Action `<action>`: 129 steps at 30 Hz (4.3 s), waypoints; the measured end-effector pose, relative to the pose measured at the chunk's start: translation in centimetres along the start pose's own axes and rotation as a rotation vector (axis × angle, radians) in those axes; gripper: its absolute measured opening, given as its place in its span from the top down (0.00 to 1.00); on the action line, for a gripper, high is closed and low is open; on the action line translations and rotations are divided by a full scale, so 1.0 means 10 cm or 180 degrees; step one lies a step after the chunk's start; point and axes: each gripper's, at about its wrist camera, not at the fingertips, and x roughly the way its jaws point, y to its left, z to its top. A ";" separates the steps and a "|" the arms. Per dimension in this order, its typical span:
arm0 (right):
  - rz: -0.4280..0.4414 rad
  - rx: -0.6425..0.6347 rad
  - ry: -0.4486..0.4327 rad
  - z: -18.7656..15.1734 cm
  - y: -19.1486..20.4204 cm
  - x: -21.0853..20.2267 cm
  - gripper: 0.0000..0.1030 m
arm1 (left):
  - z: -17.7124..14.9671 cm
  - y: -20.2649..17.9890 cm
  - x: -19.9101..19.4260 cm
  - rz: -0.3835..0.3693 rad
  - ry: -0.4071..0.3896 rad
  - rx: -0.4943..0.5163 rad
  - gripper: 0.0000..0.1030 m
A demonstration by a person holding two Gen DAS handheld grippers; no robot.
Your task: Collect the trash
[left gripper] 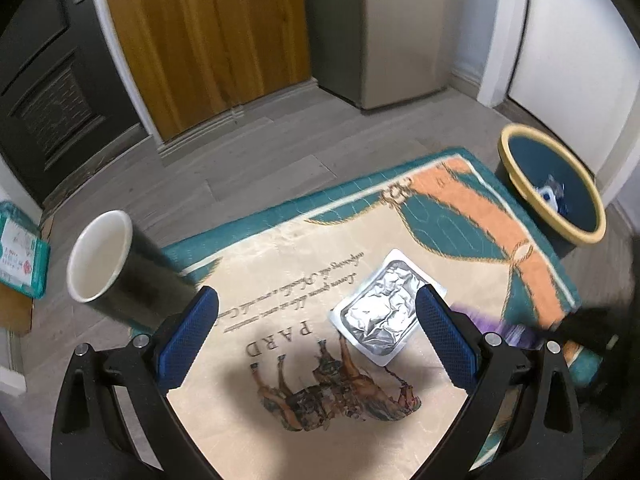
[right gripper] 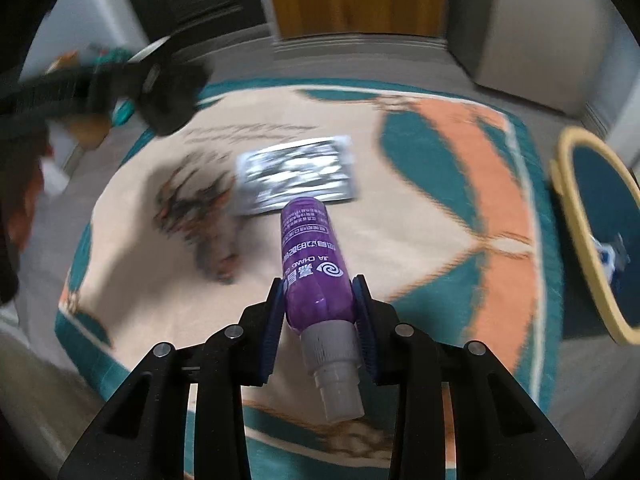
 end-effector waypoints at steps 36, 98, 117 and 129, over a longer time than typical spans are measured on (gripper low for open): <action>-0.0129 0.0499 -0.0039 0.19 -0.72 0.07 0.67 | 0.03 -0.60 0.91 -0.0543 0.0535 0.0572 0.46; -0.0365 0.1726 -0.0773 0.25 -3.00 -1.24 0.55 | 1.38 -2.54 0.00 -0.0962 -0.0360 0.1109 0.19; -0.0906 0.1435 -0.0983 -0.51 -2.01 -2.28 0.14 | 0.72 -2.10 -1.39 -0.0987 -0.0924 0.0745 0.06; -0.1151 0.1183 -0.1149 -0.50 -1.78 -2.33 0.07 | 0.67 -2.03 -1.46 -0.0873 -0.1098 0.0633 0.06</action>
